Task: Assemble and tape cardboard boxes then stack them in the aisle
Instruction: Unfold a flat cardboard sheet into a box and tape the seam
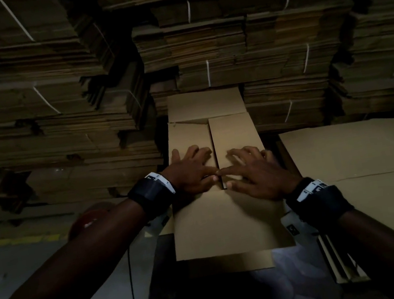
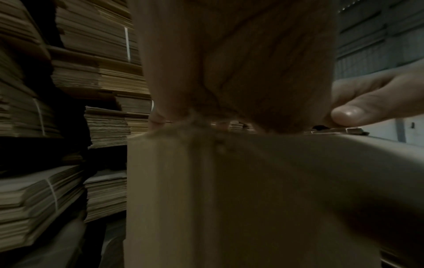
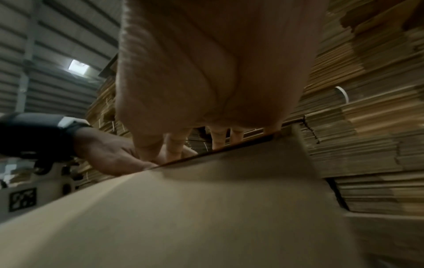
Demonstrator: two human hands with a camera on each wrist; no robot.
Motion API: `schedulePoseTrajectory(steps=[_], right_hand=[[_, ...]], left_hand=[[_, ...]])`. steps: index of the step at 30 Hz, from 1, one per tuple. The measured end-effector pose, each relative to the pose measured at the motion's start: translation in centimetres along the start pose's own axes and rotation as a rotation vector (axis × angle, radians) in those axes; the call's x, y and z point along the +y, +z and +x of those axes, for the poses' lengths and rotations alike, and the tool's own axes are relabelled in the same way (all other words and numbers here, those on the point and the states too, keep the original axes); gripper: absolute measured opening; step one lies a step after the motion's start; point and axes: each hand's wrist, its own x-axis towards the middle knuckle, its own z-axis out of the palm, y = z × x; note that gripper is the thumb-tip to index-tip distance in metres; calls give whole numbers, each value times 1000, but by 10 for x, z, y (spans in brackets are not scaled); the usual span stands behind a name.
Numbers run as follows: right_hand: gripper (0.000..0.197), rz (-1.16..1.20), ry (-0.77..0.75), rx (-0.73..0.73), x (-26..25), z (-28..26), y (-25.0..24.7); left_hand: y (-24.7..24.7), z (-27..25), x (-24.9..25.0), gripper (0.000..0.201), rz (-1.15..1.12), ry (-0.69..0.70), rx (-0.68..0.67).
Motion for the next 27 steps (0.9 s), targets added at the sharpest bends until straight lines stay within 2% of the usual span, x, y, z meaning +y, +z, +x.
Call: schedulePoseTrajectory(steps=[4,6,9,13,15,16,18,19,21,22,24,26,27], right_hand=[[52,-17,-28,30,2,3,-3],[51,23,-56,101,1,4,-9],[48,100,-114,254,0,1,-21],[33,95,-200,519,6,-7,-38],[26,12,-211,673,11,-13,-47],[25,-59,-185,729,14,-18,-52],[19,-230,-30,768,19,-29,-61],[17,-309,89,740,21,-34,-65],[20,-410,338,591,24,-39,-68],[28,-407,443,448,28,-39,-66],[67,-255,604,94,39,-37,-56],[120,14,626,-186,52,-32,-39],[139,158,599,-274,58,-30,-27]], left_hand=[[-2,-3,-6,39,-81,61,119],[-6,-4,-9,39,-152,64,152],[-16,-8,-17,40,-298,72,312],[-42,-27,-31,43,-374,125,666],[-58,-45,-36,53,-352,41,771],[-65,-56,-38,58,-328,-40,778],[-72,-75,-44,65,-260,-248,726],[-73,-83,-46,67,-221,-360,678],[-68,-91,-47,67,-167,-581,474],[-60,-91,-48,71,-158,-652,333],[-38,-86,-49,96,-263,-673,71],[-15,-80,-46,129,-445,-608,-144],[-2,-77,-42,141,-529,-574,-233]])
